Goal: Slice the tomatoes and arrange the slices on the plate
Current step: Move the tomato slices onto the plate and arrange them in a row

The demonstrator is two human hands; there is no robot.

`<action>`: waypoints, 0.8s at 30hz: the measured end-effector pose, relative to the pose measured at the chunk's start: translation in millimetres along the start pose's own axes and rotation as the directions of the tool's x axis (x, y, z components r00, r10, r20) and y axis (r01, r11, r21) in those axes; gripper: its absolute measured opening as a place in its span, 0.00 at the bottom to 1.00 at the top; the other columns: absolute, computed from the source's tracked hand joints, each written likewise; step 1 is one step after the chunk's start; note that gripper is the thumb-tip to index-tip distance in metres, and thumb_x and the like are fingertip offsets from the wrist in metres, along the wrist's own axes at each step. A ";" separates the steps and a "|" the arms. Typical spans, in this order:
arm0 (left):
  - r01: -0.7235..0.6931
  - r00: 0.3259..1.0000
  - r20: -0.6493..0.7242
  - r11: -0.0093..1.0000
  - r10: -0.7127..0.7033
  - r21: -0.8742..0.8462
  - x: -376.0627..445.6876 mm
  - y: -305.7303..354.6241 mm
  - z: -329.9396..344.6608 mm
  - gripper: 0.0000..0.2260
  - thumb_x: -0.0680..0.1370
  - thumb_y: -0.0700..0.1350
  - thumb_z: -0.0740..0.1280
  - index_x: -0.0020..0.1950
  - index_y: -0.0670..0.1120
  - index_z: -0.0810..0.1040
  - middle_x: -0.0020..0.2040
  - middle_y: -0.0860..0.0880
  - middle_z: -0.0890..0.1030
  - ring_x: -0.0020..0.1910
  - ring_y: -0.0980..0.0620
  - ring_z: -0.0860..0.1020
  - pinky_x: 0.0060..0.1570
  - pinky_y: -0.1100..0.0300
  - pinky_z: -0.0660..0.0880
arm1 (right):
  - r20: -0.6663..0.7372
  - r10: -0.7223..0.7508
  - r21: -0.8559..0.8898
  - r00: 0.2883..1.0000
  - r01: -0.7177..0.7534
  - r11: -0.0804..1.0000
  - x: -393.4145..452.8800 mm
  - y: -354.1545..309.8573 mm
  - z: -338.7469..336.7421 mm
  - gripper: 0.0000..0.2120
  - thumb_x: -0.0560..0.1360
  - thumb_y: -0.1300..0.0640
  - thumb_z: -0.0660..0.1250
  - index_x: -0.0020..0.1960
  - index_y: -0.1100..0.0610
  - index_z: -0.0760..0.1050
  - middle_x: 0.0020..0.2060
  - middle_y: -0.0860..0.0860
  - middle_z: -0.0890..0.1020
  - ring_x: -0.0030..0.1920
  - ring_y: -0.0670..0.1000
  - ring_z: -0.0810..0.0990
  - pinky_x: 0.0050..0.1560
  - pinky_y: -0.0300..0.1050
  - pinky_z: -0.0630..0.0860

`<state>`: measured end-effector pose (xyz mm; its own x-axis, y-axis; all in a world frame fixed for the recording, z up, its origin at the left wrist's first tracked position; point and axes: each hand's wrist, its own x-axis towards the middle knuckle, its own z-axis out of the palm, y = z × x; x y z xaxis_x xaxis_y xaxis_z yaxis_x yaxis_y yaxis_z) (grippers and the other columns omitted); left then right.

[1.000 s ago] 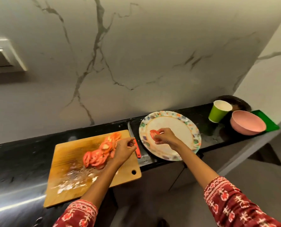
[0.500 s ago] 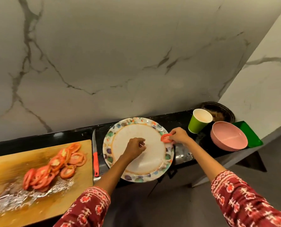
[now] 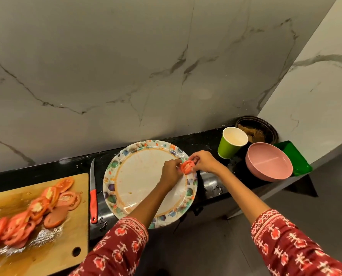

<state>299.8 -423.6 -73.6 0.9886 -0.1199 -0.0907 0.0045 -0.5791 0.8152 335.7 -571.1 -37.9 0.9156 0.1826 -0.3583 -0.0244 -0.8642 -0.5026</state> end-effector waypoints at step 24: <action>0.047 0.953 -0.302 0.997 -0.028 0.057 -81.2 -92.2 -127.7 0.15 0.73 0.37 0.68 0.60 0.41 0.77 0.55 0.43 0.81 0.46 0.50 0.79 0.49 0.62 0.73 | -0.151 -0.336 -0.042 0.930 0.333 0.942 -19.3 -124.5 94.5 0.15 0.72 0.58 0.72 0.57 0.60 0.76 0.48 0.56 0.80 0.42 0.49 0.74 0.47 0.42 0.73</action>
<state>238.2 -257.5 -68.4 0.9874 0.1453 0.0633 0.0428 -0.6294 0.7759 283.2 -422.7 -42.7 0.9201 0.3890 -0.0455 0.2990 -0.7728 -0.5597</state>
